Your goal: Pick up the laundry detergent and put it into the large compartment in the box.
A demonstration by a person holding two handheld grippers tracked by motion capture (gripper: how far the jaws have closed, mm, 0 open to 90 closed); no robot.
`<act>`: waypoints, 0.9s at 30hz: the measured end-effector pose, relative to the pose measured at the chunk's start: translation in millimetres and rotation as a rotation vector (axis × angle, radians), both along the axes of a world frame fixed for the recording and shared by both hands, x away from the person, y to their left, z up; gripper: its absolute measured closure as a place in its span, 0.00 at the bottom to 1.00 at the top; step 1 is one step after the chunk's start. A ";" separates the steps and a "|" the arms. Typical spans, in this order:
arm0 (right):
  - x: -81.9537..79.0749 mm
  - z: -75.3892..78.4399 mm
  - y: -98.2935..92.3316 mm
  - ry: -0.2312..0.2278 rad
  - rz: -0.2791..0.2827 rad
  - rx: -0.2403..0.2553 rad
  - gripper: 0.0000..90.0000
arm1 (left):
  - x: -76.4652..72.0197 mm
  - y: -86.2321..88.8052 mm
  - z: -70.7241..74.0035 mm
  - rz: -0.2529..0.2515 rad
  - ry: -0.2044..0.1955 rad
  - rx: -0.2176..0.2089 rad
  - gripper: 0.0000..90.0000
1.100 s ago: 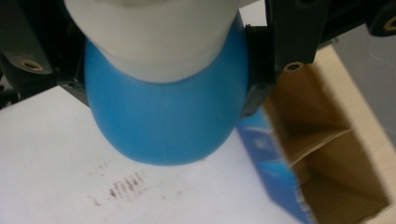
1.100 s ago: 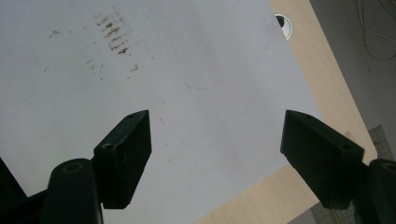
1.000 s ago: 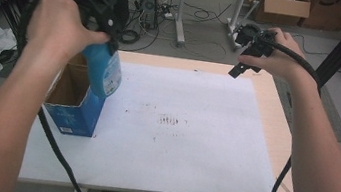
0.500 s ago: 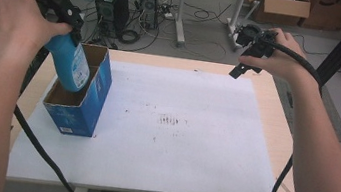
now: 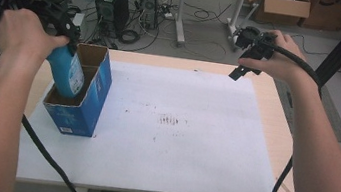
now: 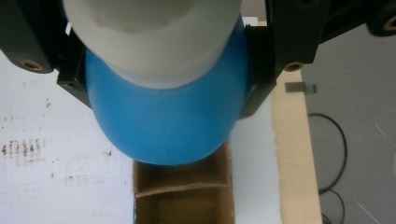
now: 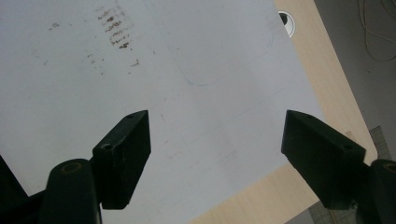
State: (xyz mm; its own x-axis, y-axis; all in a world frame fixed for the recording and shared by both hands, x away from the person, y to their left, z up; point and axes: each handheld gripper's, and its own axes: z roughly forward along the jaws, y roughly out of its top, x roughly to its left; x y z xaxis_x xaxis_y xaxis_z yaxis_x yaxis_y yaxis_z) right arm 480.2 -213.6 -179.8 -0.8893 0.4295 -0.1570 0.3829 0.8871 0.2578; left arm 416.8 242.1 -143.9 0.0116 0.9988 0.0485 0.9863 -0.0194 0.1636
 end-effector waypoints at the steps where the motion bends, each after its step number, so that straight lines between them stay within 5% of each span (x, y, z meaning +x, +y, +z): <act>1: 0.2 -0.7 -0.4 -0.001 0.000 0.002 0.26 | 0.0 0.0 0.0 0.000 0.000 0.000 0.42; 17: 1.8 -4.1 -4.2 -0.005 -0.005 -0.017 0.26 | 10.9 1.2 -85.9 -0.003 0.064 0.009 0.42; 27: 4.6 -8.1 -3.6 -0.001 -0.016 -0.026 0.27 | 11.0 5.6 -114.1 0.008 0.084 0.001 0.42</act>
